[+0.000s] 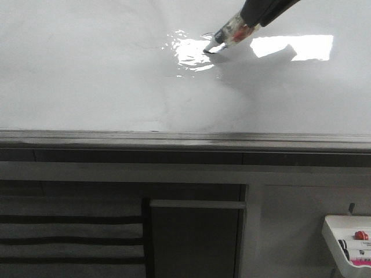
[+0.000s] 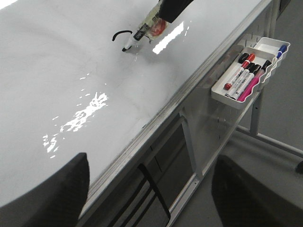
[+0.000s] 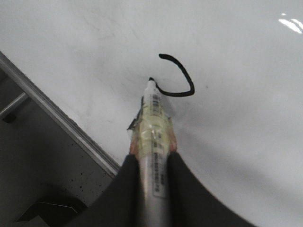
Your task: Write number 3 on whiteboard
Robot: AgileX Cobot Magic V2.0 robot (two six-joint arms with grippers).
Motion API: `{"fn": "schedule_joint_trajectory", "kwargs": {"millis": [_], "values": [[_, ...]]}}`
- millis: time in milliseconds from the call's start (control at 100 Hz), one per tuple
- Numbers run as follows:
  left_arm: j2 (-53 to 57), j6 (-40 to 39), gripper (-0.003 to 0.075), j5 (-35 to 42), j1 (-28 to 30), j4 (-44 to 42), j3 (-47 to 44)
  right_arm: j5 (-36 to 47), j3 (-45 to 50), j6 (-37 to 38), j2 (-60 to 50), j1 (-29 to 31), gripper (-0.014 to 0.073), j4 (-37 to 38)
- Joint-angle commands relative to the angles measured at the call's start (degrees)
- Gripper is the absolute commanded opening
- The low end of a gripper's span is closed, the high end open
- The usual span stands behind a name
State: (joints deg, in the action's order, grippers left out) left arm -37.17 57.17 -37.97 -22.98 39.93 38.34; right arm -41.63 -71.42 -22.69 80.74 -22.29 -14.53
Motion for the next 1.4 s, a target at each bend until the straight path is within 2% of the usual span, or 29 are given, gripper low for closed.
{"fn": "schedule_joint_trajectory", "kwargs": {"millis": [0,110,230,310,550,660,790,1050,1190,1290,1390], "values": [[0.1,-0.6,0.0494,3.0,0.2,2.6,1.4,5.0,-1.4,0.6,-1.2,0.9,-0.0058,1.5],[0.1,-0.6,0.0494,3.0,0.2,2.6,1.4,-0.4,-1.4,2.5,-3.3,3.1,-0.0058,4.5],[0.1,-0.6,0.0494,3.0,0.2,2.6,1.4,-5.2,-0.4,2.5,-4.6,3.5,-0.0058,3.7],[0.1,-0.6,0.0494,3.0,0.2,2.6,1.4,-3.8,1.0,2.5,-4.5,2.4,-0.0058,2.2],[0.1,-0.6,0.0494,3.0,0.2,2.6,1.4,7.9,1.4,2.5,0.0,-3.8,-0.0058,1.0],[0.1,-0.6,0.0494,3.0,0.2,2.6,1.4,5.0,-0.5,2.5,0.5,-5.5,-0.0058,0.8],[0.1,-0.6,0.0494,3.0,0.2,2.6,1.4,1.2,-0.8,0.8,-3.7,-7.9,-0.0058,0.8],[0.1,-0.6,0.0494,3.2,0.2,2.7,1.4,-2.2,-0.8,-10.0,-11.4,-11.7,-0.0058,0.8],[-0.1,-0.3,0.0494,3.4,0.2,2.8,1.4,-6.4,-0.8,-20.2,-11.7,-14.3,-0.0058,0.8],[-1.7,3.5,0.0494,2.9,0.2,3.0,1.6,-6.3,-0.8,-28.6,-11.7,-17.4,-0.0058,0.8],[-4.6,7.5,0.0494,1.0,-0.4,5.1,2.8,-4.1,-0.8,-32.9,-11.7,-20.1,-0.0058,0.8]]}}
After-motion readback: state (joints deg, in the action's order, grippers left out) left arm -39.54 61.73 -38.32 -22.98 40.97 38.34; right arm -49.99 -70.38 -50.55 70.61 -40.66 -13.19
